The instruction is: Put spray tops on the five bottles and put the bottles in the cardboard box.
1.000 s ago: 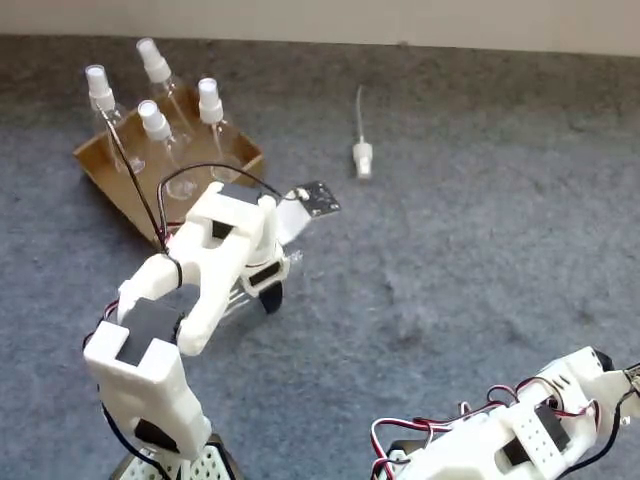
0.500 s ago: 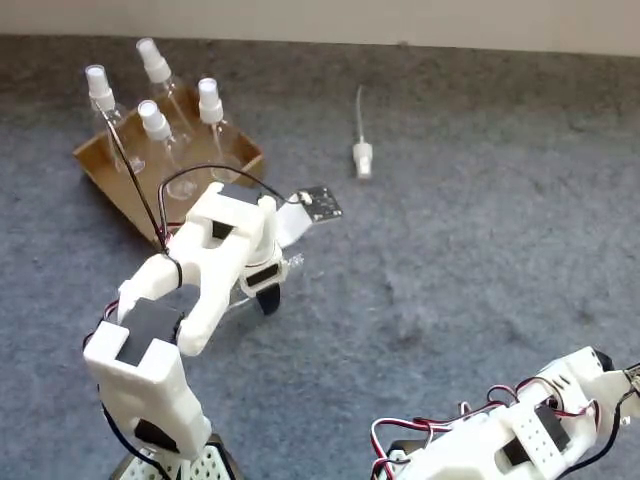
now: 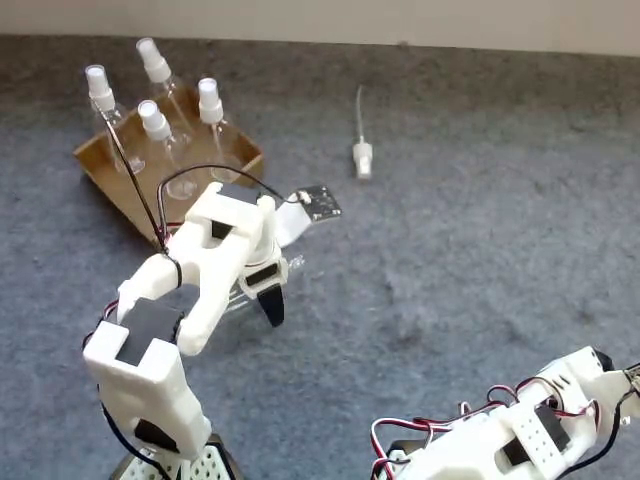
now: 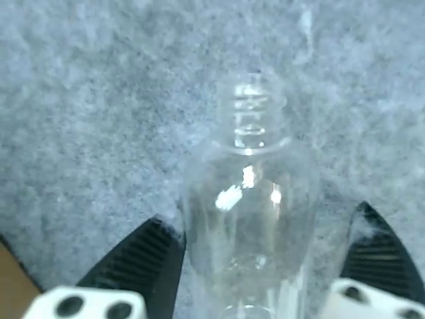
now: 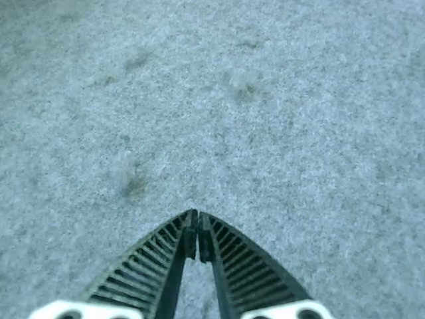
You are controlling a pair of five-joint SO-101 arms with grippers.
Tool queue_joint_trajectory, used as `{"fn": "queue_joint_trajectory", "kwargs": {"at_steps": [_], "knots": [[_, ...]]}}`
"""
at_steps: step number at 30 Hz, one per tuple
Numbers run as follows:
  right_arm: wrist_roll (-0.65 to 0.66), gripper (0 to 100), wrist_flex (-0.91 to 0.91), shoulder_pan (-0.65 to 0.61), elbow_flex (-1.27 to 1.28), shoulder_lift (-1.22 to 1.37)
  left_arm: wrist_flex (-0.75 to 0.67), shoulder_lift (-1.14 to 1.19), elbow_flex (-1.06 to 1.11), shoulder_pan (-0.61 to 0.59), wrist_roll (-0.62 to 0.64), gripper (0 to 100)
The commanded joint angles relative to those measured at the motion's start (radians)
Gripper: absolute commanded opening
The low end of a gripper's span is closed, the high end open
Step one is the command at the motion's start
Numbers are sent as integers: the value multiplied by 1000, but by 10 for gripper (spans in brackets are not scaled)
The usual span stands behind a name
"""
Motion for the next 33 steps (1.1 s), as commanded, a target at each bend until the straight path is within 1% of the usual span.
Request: {"fn": "queue_joint_trajectory", "kwargs": {"at_steps": [1, 8, 17, 23, 27, 33], "knots": [[-9, 5, 2, 2, 102, -15, 0, -15, -7, 18, 9, 342], [-9, 5, 2, 2, 102, -15, -6, -10, -13, 8, 9, 331], [-9, 5, 2, 2, 102, -15, -5, -10, -15, 10, 8, 159], [-9, 5, 2, 2, 102, -15, 0, -24, -22, 18, 9, 114], [-9, 5, 2, 2, 102, -15, 2, -94, -58, 18, 12, 95], [-9, 5, 2, 2, 102, -15, 2, -300, -54, 19, 14, 77]]}}
